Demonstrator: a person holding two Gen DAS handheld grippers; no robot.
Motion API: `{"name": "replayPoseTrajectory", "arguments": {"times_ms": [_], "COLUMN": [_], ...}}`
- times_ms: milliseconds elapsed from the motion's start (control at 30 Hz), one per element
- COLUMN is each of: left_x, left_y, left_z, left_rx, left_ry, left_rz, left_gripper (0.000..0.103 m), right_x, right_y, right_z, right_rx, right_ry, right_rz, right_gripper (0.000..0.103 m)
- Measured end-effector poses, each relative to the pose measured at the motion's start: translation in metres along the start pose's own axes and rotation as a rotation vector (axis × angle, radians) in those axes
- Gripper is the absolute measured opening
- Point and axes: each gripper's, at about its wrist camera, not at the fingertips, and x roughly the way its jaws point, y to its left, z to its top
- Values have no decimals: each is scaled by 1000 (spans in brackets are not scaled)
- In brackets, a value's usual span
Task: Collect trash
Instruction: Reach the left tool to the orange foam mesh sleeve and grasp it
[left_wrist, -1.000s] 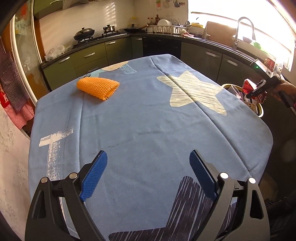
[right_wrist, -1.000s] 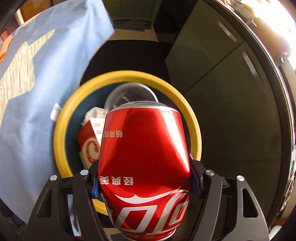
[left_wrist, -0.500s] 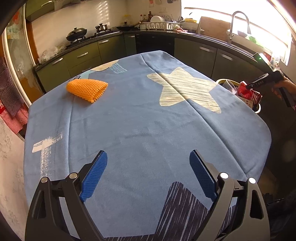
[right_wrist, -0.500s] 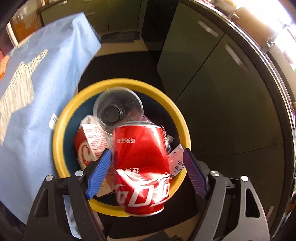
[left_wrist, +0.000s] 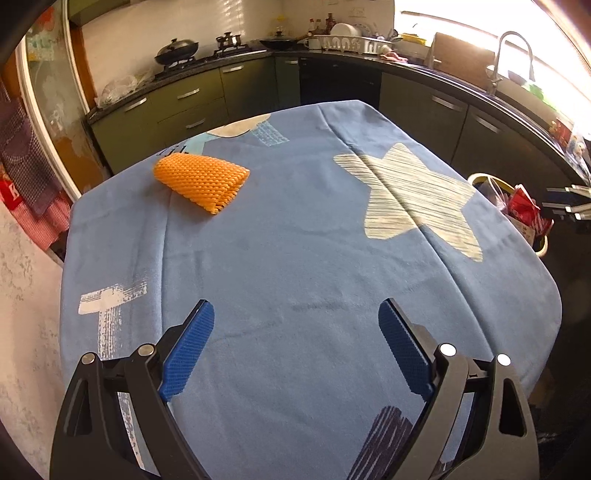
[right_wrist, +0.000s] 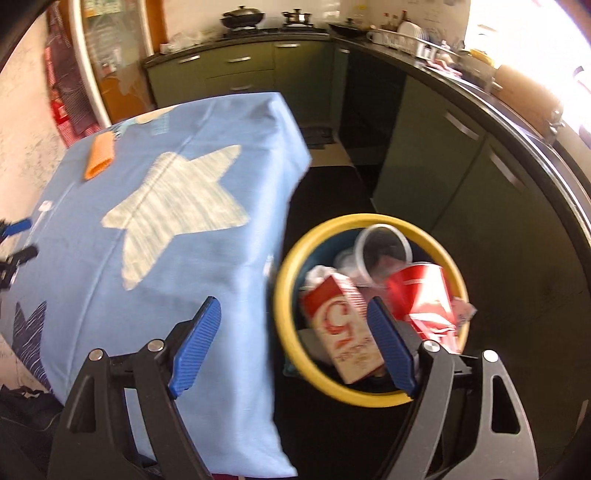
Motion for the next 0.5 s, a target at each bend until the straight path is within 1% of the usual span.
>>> {"name": "replayPoseTrajectory", "arguments": {"times_ms": [100, 200, 233, 333, 367, 500], "left_x": [14, 34, 43, 71, 83, 116], "left_y": [21, 39, 46, 69, 75, 96], "left_z": [23, 52, 65, 97, 108, 137], "left_rx": [-114, -207, -242, -380, -415, -515], "left_ry": [45, 83, 94, 137, 149, 166], "left_rz": [-25, 4, 24, 70, 94, 249], "left_gripper": [91, 91, 92, 92, 92, 92], "right_x": [7, 19, 23, 36, 39, 45], "right_y": [19, 24, 26, 29, 32, 40], "right_z": [1, 3, 3, 4, 3, -3], "right_rx": [-20, -28, -32, -36, -39, -46], "right_ry": [1, -3, -1, 1, 6, 6], "right_rz": [29, 60, 73, 111, 128, 171], "right_gripper": [77, 77, 77, 77, 77, 77]}}
